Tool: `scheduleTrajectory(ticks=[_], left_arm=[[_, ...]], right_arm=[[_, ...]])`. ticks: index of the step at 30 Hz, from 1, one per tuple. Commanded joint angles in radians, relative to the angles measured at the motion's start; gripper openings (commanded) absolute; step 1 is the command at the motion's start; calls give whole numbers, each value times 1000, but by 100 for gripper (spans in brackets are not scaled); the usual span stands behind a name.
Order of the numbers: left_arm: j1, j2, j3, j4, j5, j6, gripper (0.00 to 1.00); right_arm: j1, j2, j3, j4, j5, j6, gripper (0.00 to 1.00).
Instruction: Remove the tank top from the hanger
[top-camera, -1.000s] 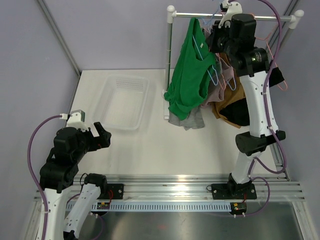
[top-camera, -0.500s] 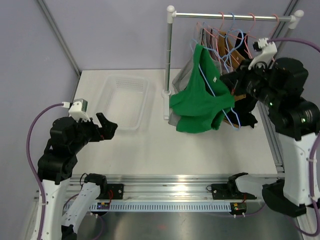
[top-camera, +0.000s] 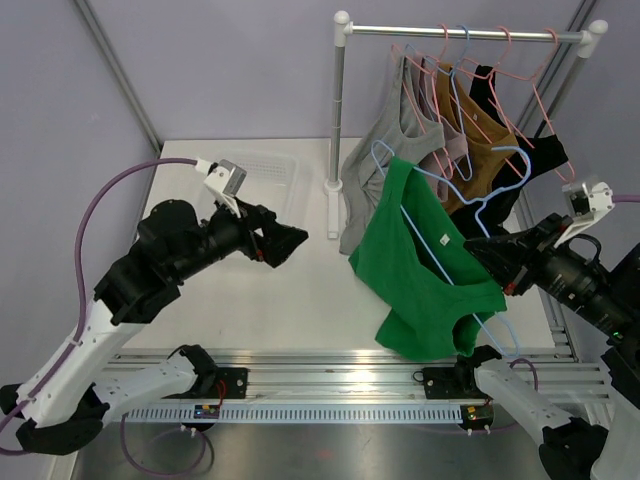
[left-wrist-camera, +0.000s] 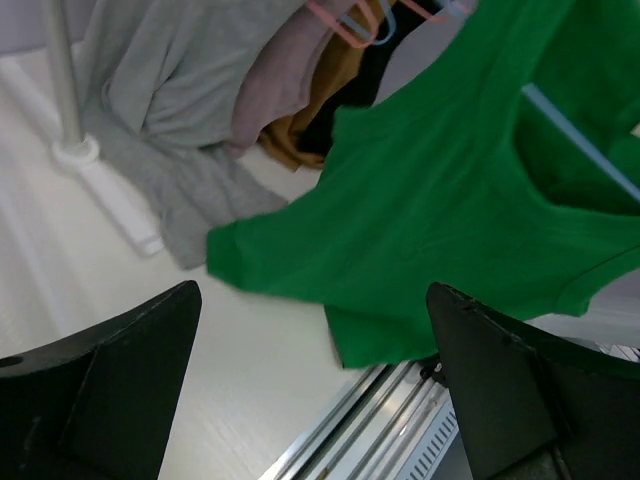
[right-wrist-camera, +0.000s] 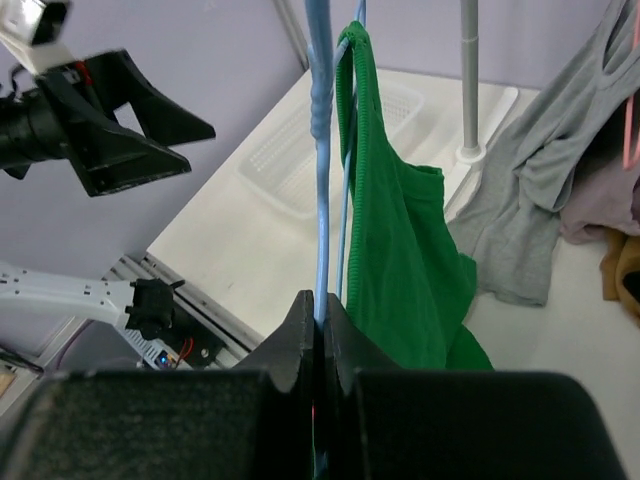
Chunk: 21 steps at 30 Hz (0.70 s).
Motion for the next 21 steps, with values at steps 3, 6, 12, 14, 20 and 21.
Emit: scheduleTrajectory(ticks=[3, 6, 12, 14, 20, 21], left_arm=[[-217, 27, -19, 372, -182, 86, 99], [-381, 79, -41, 474, -373, 185, 99], [-414, 237, -1, 565, -475, 287, 99], [-412, 267, 26, 557, -479, 295, 97], [-414, 347, 33, 589, -477, 284, 85], [-412, 359, 28, 594, -470, 284, 79]], right_arm=[[6, -17, -121, 14, -58, 34, 0], [6, -49, -184, 53, -104, 56, 0], [6, -69, -235, 82, -152, 79, 0], [8, -71, -238, 82, -156, 80, 0], [6, -78, -255, 97, -187, 86, 0], [8, -78, -256, 96, -190, 87, 0]])
